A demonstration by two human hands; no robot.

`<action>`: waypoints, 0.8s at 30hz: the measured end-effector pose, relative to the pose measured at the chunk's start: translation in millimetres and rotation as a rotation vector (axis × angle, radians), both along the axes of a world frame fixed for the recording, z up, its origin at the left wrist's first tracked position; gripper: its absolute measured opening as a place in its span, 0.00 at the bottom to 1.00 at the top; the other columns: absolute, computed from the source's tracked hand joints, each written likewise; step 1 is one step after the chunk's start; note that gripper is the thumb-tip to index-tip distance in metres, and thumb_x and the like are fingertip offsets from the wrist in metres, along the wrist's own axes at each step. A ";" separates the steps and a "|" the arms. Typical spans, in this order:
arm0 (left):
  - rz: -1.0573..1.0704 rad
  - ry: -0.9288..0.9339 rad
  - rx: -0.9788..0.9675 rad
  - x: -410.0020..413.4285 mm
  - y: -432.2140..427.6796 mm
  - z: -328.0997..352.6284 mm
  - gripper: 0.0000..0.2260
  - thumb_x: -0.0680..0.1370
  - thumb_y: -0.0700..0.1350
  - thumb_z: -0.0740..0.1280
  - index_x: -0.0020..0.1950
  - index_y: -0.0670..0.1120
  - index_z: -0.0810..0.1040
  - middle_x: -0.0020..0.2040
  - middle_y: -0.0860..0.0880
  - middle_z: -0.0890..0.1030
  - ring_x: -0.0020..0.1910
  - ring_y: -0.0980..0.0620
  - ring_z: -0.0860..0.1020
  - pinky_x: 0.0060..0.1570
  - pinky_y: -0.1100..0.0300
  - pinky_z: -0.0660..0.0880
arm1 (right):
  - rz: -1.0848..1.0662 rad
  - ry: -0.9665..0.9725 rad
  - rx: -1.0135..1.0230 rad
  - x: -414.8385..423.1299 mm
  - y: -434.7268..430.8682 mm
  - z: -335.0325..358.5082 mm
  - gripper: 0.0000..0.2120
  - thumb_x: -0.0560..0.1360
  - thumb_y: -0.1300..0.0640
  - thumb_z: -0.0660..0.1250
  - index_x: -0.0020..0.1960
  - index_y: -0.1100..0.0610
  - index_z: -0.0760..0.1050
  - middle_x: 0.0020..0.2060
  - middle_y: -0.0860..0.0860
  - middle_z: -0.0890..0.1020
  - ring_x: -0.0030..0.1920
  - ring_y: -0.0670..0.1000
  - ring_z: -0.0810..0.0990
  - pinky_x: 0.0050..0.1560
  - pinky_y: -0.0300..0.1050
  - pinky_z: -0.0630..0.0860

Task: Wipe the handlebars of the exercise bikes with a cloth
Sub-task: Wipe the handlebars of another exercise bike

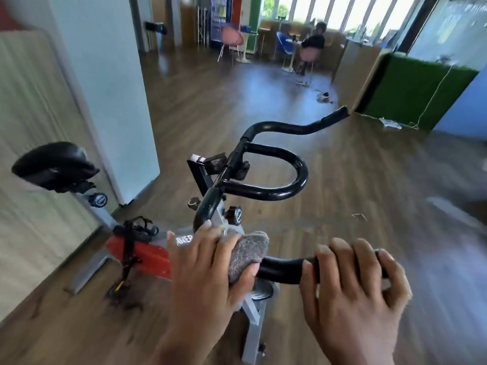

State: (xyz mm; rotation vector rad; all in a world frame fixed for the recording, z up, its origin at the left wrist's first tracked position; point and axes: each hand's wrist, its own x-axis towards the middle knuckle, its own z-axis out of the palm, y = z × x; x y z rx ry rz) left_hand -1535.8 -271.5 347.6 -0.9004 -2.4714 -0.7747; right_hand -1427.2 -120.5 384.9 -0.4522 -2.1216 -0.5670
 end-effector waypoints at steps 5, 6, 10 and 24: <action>-0.053 -0.582 0.325 -39.1 -13.0 20.2 0.25 0.80 0.56 0.54 0.74 0.45 0.63 0.63 0.48 0.74 0.58 0.66 0.72 0.60 0.74 0.65 | -0.043 -0.146 -0.114 4.0 -5.9 10.6 0.11 0.77 0.53 0.62 0.49 0.60 0.77 0.49 0.56 0.81 0.57 0.57 0.71 0.67 0.54 0.56; -0.081 -0.653 0.326 -46.3 -12.9 25.3 0.23 0.82 0.53 0.56 0.74 0.44 0.62 0.57 0.50 0.75 0.50 0.71 0.73 0.53 0.76 0.68 | -0.054 -0.170 -0.127 4.5 -7.7 12.7 0.11 0.77 0.53 0.63 0.50 0.60 0.77 0.49 0.56 0.80 0.57 0.57 0.71 0.67 0.55 0.56; -0.128 -0.828 0.122 -73.8 -10.2 51.1 0.23 0.83 0.50 0.56 0.78 0.50 0.55 0.57 0.50 0.76 0.45 0.59 0.76 0.43 0.66 0.69 | -0.109 -0.233 -0.158 4.9 -17.4 19.0 0.10 0.76 0.53 0.65 0.51 0.59 0.76 0.50 0.57 0.79 0.57 0.58 0.70 0.68 0.55 0.55; -0.094 -0.718 -0.298 -109.9 20.8 70.4 0.30 0.83 0.52 0.54 0.80 0.48 0.41 0.78 0.42 0.54 0.72 0.38 0.65 0.66 0.44 0.65 | -0.176 -0.367 -0.249 6.7 -28.2 28.1 0.14 0.78 0.49 0.58 0.52 0.59 0.74 0.53 0.58 0.76 0.61 0.59 0.66 0.71 0.57 0.51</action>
